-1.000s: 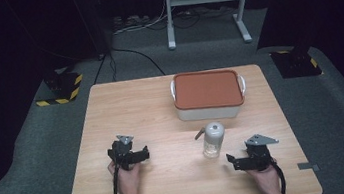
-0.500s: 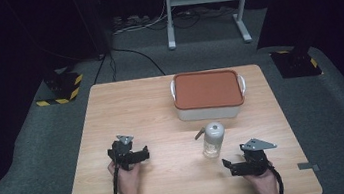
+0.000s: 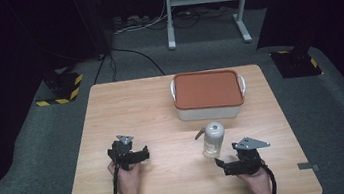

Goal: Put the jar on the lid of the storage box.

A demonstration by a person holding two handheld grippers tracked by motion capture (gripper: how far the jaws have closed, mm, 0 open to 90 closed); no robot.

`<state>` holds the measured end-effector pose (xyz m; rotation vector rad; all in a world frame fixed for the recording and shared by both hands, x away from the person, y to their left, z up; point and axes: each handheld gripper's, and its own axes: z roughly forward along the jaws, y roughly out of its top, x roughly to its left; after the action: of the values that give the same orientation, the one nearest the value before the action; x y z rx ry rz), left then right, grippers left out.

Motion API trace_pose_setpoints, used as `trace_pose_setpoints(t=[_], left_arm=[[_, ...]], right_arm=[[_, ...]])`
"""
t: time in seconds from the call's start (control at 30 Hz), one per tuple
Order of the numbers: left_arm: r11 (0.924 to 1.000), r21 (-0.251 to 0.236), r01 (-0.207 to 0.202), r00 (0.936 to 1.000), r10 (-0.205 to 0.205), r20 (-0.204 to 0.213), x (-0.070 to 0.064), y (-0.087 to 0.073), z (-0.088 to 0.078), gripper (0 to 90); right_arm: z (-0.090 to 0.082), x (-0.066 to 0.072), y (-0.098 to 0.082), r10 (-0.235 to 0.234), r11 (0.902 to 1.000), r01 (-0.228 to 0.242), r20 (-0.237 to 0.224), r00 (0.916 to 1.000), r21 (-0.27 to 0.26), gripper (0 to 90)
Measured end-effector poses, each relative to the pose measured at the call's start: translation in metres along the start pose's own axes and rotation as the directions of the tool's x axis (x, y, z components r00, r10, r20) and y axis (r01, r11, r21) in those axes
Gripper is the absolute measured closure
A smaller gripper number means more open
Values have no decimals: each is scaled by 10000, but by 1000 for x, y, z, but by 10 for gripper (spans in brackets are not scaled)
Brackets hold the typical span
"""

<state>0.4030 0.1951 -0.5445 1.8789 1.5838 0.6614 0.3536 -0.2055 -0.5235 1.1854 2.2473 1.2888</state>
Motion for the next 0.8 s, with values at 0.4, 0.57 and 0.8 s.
trace_pose_setpoints(t=[0.4,0.57,0.8], left_arm=[[10000,0,1,10000,-1,2,0,0,0,21],[10000,0,2,10000,-2,3,0,0,0,21],[10000,0,3,10000,-3,2,0,0,0,21]], right_arm=[[9,6,15,-72,9996,70,-57,10000,-282,67],[12,10,21,-70,9992,66,-110,9999,-402,69],[17,13,28,-89,9980,84,-67,9999,-631,88]])
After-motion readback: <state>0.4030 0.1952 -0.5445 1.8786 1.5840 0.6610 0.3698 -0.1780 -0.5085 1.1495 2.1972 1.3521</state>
